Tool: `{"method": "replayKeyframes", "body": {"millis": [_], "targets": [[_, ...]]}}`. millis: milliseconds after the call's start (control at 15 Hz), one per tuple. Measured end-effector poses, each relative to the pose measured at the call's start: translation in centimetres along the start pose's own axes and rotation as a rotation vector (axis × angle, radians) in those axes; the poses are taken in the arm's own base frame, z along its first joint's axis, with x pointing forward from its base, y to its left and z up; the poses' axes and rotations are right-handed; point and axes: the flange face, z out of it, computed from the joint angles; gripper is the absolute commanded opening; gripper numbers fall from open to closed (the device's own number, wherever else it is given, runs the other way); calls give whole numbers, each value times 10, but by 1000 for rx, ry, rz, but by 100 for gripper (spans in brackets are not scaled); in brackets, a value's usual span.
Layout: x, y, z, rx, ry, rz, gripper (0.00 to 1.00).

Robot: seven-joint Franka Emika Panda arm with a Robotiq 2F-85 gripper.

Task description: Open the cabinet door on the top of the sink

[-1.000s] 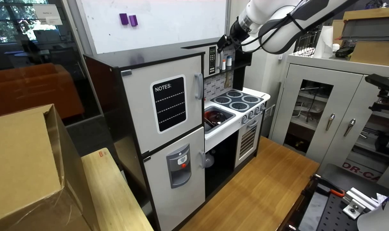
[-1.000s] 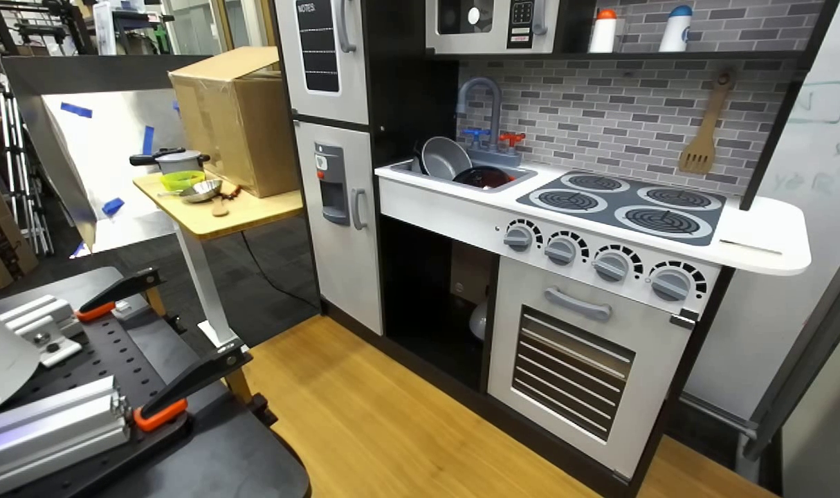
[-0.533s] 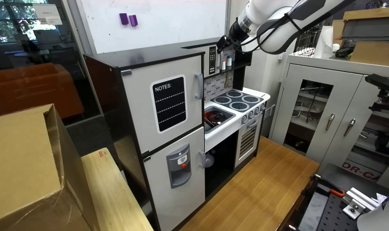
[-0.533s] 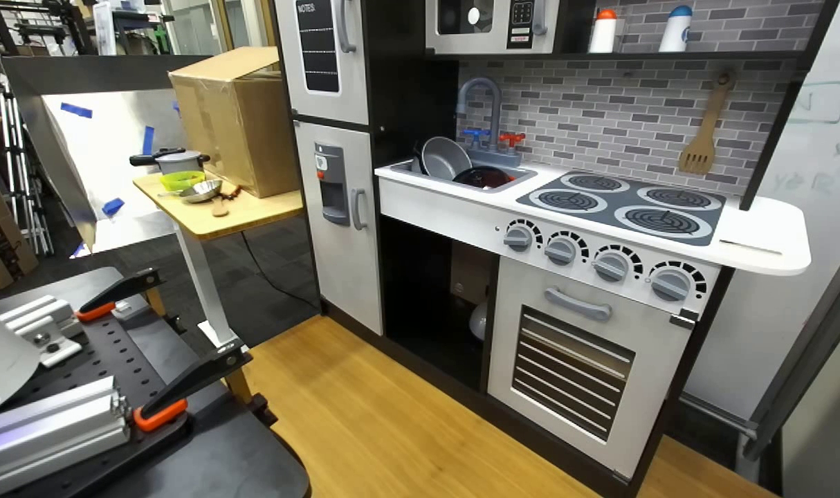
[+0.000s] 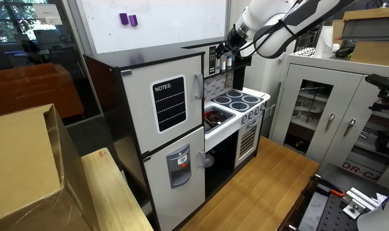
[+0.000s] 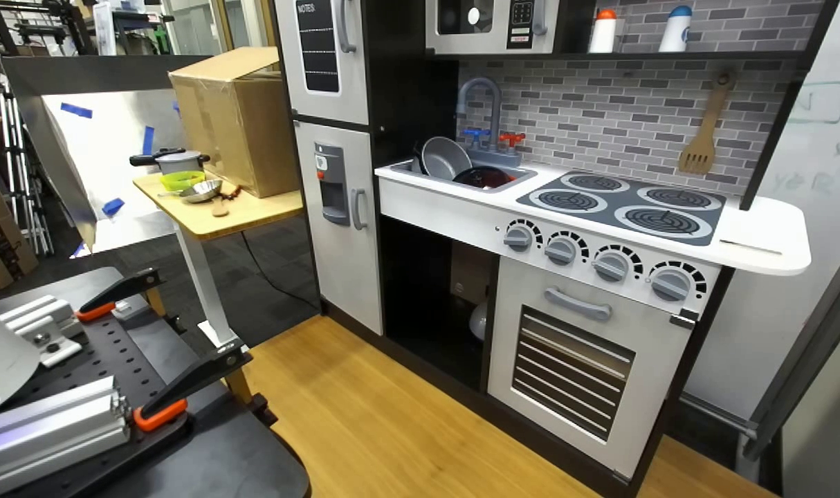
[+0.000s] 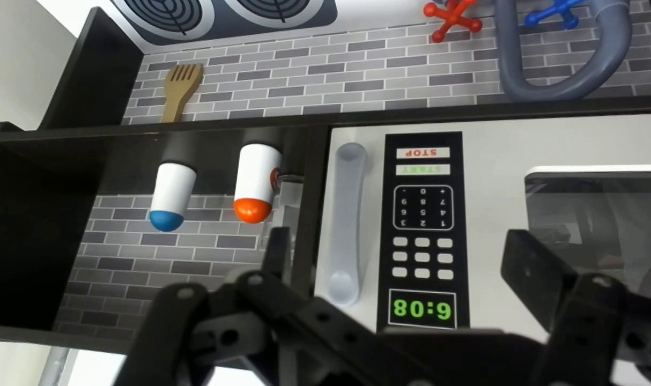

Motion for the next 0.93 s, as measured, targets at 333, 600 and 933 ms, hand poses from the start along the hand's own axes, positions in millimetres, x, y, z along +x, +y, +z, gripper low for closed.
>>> {"method": "replayKeyframes", "body": {"millis": [333,600,933], "targets": [[11,4,6,-5,14,-2,100],[12,3,10,-2,13,-6,100],[11,2,10,-1,11,-2,100]]}}
